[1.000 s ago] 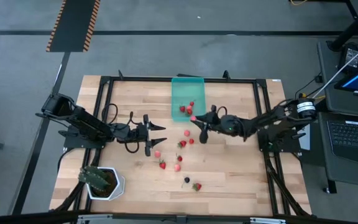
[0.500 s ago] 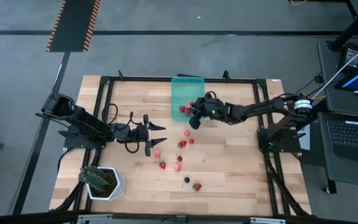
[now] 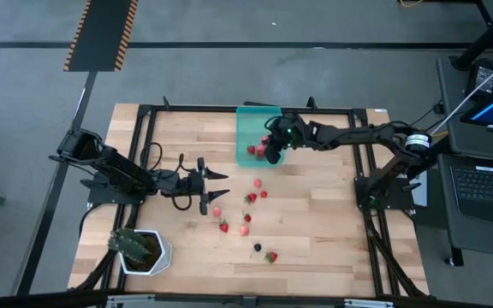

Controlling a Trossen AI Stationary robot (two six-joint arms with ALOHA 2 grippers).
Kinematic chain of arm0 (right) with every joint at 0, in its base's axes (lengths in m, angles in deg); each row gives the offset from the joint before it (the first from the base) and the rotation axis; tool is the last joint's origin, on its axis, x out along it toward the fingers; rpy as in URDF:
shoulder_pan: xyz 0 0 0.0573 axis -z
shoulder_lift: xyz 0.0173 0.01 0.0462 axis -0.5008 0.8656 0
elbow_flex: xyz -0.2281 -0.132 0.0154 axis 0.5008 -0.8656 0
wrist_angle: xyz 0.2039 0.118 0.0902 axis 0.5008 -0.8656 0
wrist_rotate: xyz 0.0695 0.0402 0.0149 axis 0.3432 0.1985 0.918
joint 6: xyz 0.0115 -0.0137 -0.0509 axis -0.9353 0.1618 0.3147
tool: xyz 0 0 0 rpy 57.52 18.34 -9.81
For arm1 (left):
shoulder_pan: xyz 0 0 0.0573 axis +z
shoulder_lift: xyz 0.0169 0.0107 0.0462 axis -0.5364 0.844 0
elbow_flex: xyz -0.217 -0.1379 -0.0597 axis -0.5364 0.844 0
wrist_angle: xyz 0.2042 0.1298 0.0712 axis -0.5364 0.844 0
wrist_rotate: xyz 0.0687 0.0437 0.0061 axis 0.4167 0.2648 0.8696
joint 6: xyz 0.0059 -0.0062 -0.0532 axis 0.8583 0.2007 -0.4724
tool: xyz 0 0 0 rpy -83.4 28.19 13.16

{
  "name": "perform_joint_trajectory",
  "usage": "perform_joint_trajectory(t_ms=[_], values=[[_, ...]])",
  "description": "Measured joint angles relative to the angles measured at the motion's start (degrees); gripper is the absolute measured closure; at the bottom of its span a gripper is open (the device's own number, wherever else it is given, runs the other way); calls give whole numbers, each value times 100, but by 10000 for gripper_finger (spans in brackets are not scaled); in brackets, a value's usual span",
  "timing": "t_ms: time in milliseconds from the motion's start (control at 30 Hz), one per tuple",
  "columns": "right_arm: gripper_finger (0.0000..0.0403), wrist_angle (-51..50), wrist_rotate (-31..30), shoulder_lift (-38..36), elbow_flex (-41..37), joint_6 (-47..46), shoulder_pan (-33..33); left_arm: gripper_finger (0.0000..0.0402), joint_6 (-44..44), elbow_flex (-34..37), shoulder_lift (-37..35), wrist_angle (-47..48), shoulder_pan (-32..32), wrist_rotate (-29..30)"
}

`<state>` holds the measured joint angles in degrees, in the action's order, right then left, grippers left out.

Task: Pick and placing Produce into tupperware
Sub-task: Put the pink peach into the blue bin

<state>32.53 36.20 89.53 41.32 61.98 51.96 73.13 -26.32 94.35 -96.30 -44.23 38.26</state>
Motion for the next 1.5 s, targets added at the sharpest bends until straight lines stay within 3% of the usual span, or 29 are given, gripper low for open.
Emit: perform_joint_trajectory(t_ms=[467, 800, 1000, 1500], values=[[330, -769, 750, 346, 26, -161, 160, 186, -2, 2, 0, -2, 0, 0], [329, -620, 754, 616, 26, -120, 160, 186, -2, 2, 0, -4, -2, 0], [284, -567, 747, 616, 26, -123, 160, 186, -2, 2, 0, -4, -2, 0], [266, -303, 747, 612, 367, 10, 32, 186, -2, 2, 0, 12, -2, 0]])
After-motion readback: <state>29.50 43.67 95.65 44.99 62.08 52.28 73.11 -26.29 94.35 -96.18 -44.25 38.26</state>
